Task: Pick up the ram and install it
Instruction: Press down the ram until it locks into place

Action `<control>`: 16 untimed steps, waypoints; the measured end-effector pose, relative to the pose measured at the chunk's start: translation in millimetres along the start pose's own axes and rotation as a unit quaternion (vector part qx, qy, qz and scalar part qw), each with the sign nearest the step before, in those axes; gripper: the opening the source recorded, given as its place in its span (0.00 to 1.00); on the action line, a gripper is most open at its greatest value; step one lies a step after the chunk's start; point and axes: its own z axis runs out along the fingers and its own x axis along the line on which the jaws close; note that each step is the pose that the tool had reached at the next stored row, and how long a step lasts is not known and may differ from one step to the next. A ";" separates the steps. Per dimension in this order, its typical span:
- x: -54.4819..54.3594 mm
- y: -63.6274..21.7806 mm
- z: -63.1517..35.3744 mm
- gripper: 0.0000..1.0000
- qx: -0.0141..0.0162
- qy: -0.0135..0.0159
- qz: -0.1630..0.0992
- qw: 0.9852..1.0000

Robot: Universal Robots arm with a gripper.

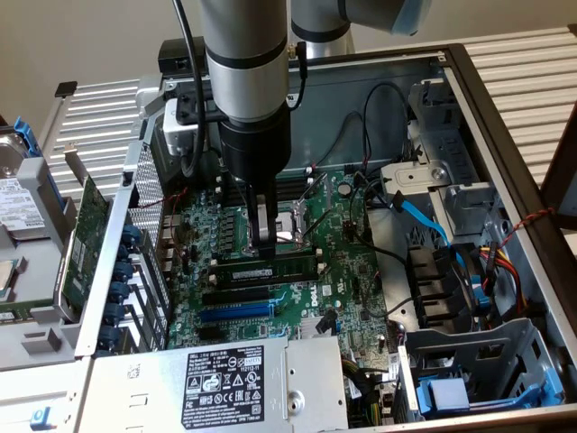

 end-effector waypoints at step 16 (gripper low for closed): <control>0.4 0.0 7.9 0.11 0.004 0.001 0.000 1.000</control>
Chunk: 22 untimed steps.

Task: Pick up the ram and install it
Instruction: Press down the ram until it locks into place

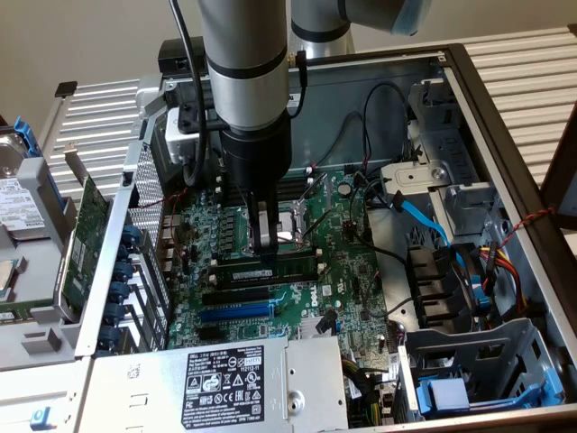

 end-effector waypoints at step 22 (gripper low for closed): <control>1.5 2.1 4.1 0.11 0.001 -0.001 -0.001 1.000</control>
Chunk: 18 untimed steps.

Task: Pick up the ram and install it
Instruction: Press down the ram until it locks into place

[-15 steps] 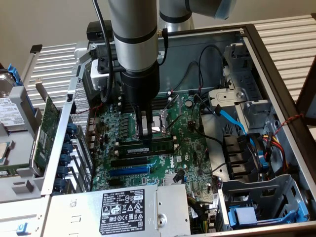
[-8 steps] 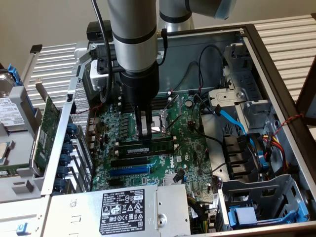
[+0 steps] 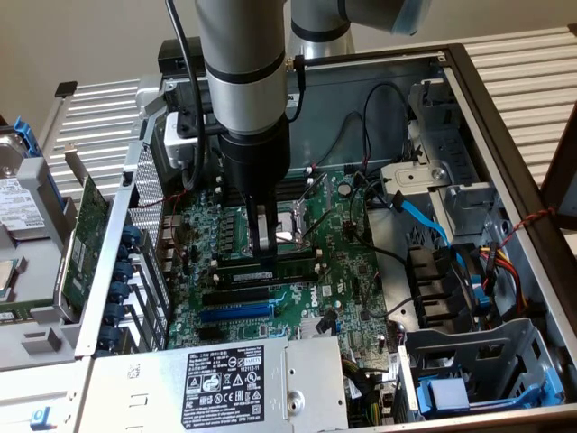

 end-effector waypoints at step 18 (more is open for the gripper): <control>-0.3 -0.2 -27.2 0.11 0.000 0.000 0.000 1.000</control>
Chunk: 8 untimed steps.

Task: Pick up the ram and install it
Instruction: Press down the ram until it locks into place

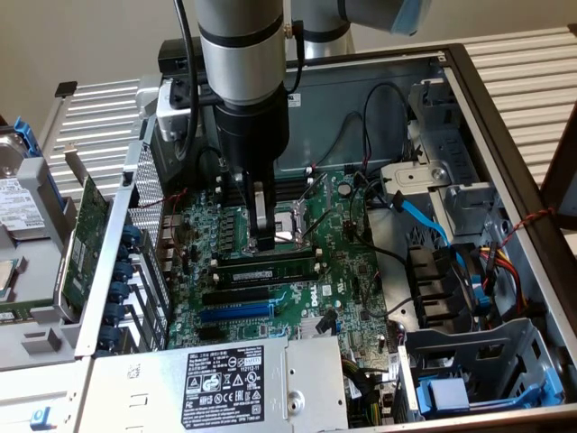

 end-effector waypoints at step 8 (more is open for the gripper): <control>0.0 0.0 -0.1 0.11 0.000 0.000 0.007 1.000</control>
